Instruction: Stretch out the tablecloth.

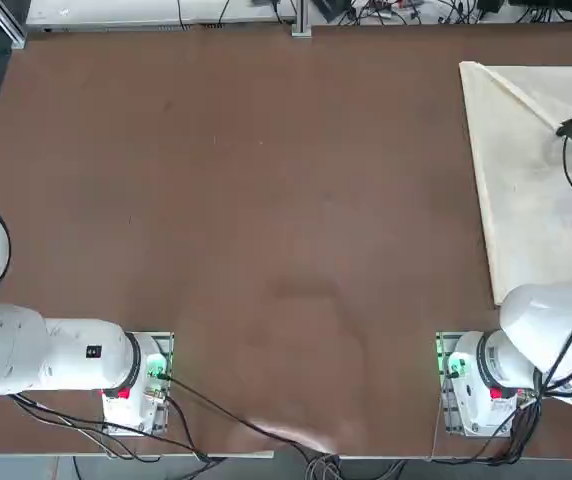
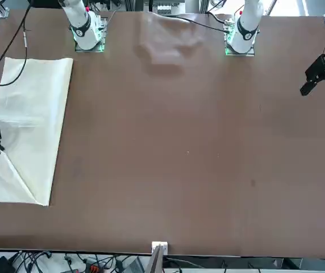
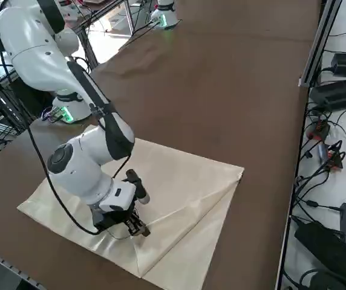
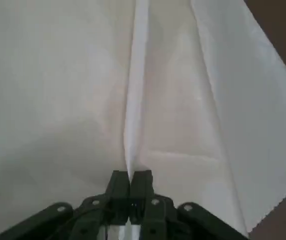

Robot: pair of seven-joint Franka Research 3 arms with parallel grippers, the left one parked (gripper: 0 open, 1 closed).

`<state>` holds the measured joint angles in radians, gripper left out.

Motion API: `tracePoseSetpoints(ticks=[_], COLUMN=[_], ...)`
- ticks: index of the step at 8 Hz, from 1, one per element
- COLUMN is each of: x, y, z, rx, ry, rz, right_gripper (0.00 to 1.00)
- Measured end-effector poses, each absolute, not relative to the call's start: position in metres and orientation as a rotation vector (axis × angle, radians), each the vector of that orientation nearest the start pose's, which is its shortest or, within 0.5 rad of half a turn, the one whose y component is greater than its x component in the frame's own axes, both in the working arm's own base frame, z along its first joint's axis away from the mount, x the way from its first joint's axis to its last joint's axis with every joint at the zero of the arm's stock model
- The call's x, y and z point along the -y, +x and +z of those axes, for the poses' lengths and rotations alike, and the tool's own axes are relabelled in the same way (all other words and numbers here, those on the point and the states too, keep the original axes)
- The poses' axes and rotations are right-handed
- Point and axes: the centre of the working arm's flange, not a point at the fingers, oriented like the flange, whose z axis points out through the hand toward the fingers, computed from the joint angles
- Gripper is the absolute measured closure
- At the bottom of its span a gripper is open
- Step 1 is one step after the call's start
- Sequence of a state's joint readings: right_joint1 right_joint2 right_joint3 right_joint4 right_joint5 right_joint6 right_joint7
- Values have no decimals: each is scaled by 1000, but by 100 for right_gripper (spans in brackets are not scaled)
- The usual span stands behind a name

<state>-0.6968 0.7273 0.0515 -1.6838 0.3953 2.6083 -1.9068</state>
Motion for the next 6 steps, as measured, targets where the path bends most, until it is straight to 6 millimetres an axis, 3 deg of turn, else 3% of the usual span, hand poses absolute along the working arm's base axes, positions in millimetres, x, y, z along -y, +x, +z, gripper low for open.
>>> tracePoseSetpoints(ticks=[3,6], x=[415,382], y=[556,566], z=[193,188], rx=[1312,1059], ry=[-2875,-2768], rz=[-533,-489], right_gripper=[98,98])
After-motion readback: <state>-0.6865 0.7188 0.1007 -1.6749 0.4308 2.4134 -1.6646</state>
